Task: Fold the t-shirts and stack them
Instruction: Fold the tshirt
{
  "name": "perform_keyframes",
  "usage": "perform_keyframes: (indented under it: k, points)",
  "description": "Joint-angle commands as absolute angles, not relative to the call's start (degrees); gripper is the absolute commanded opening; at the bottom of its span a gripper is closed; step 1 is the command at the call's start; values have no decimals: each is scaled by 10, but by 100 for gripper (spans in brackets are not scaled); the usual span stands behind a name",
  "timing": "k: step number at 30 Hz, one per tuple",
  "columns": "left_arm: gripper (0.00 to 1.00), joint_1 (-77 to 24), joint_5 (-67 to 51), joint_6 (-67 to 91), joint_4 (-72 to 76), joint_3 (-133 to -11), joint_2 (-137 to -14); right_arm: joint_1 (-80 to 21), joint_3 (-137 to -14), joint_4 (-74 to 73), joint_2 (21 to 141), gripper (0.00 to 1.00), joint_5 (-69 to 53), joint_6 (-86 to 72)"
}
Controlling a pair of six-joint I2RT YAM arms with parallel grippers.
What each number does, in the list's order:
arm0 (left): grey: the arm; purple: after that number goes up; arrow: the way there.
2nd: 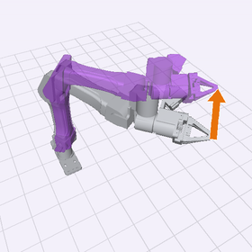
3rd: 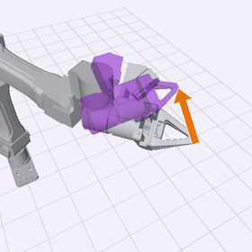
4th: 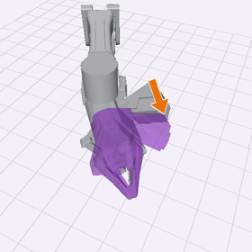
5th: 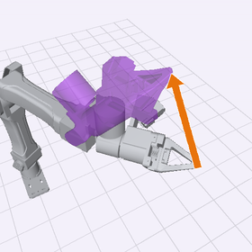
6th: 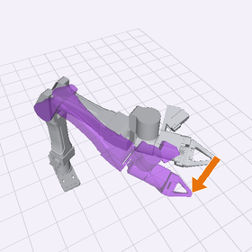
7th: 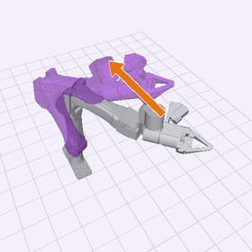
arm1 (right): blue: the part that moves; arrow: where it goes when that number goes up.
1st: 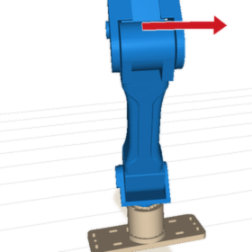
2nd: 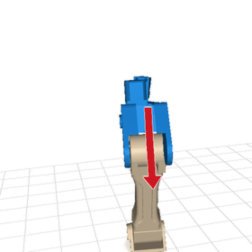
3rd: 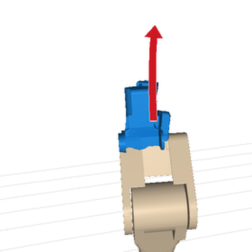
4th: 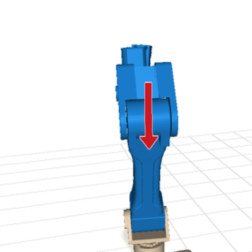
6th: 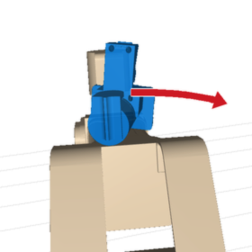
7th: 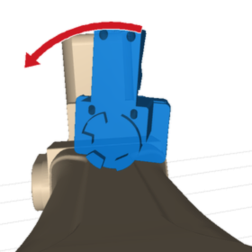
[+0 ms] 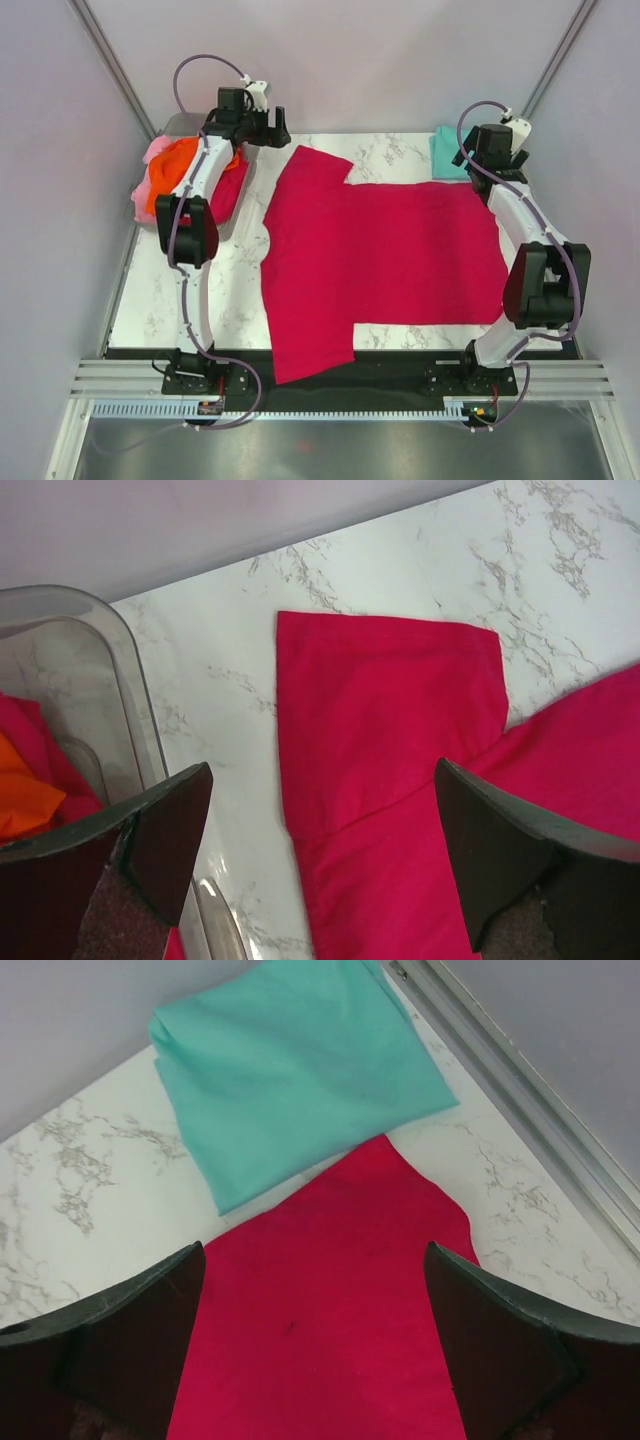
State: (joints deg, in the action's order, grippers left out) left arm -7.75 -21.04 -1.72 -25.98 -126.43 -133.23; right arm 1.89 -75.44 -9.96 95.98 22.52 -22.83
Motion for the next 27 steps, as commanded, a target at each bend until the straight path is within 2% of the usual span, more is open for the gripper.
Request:
perform_keyframes:
  k: [1, 7, 11, 14, 19, 21, 25, 27]
  points:
    - [100, -86, -180, 30, -238, -1234, -1231, 21, -750, -69, 902, 98, 203, -225]
    - [100, -132, -147, 54, -257, -1068, -1079, 20, -680, -126, 802, 98, 156, -235]
    - [100, -185, -99, 90, -286, -868, -946, 21, -614, -170, 731, 98, 146, -237]
    - [100, -257, -52, 158, -311, -736, -840, 21, -566, -208, 680, 98, 125, -244]
    - [99, -444, 25, 316, -372, -577, -707, 11, -505, -258, 592, 98, 100, -268]
    - [96, -520, 41, 374, -425, -526, -655, 4, -493, -287, 564, 98, 117, -286]
    - [83, -598, 27, 535, -506, -455, -587, 4, -475, -323, 497, 98, 123, -313]
    - [83, -634, 40, 575, -540, -428, -569, 4, -466, -334, 486, 98, 110, -322]
